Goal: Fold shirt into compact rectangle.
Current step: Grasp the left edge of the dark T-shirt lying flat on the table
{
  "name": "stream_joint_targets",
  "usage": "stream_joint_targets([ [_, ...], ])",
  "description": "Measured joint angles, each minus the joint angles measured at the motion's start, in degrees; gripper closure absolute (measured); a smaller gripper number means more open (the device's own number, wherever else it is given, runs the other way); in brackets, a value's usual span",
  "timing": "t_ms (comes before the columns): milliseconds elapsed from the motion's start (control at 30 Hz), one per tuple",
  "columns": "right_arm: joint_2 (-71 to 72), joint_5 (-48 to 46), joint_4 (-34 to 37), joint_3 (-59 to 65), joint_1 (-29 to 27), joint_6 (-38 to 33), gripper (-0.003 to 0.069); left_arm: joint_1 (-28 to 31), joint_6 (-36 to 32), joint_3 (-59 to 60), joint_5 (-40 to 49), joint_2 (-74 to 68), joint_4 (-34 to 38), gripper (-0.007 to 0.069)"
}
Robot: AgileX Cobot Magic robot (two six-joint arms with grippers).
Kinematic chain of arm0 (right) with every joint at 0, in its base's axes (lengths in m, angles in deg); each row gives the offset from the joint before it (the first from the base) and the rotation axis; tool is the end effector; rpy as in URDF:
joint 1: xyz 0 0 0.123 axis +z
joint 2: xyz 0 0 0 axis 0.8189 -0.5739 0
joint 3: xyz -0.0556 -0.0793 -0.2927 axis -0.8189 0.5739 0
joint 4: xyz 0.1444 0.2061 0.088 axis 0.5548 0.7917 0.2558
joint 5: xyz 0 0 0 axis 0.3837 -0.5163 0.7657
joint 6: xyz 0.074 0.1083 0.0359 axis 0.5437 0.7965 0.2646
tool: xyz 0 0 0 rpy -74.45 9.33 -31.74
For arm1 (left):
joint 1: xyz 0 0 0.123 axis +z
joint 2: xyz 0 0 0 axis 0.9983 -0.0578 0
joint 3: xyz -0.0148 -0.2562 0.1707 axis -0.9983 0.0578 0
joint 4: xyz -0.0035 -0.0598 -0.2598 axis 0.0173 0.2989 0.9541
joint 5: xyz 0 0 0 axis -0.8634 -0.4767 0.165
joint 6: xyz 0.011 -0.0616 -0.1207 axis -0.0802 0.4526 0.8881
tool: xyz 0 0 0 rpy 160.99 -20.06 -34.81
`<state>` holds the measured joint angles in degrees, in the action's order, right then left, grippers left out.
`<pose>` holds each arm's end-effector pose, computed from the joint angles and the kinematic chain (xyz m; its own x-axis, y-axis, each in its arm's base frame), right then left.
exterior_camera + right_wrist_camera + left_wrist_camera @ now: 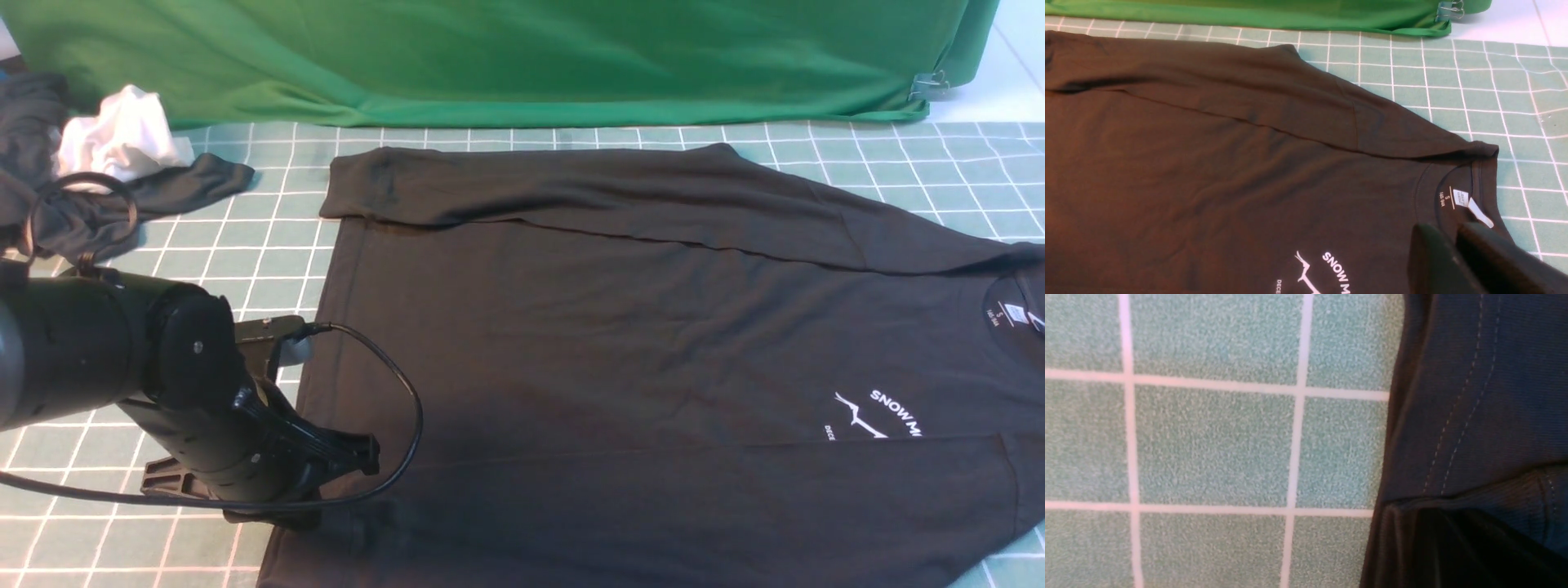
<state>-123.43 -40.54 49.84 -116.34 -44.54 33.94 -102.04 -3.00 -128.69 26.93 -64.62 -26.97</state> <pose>0.1826 0.0298 0.3494 -0.5303 -0.0228 -0.8475 -0.1188 0.9918 0.0476 0.2601 -0.0813 0.1265 -0.9848 -0.1308 -0.1141 -0.1167 0.9856 -0.1226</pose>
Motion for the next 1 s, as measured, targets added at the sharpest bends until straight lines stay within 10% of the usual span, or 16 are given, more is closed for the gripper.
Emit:
stream_joint_targets([
  [667,0.00,-0.05,0.00,0.00,0.00,0.00,0.0540,-0.05,0.01,0.05,4.67,8.86,0.23,0.0599],
  [1000,0.00,-0.05,0.00,0.00,0.00,0.00,0.0526,-0.11,4.51,0.05,2.79,2.52,-1.93,0.0316],
])
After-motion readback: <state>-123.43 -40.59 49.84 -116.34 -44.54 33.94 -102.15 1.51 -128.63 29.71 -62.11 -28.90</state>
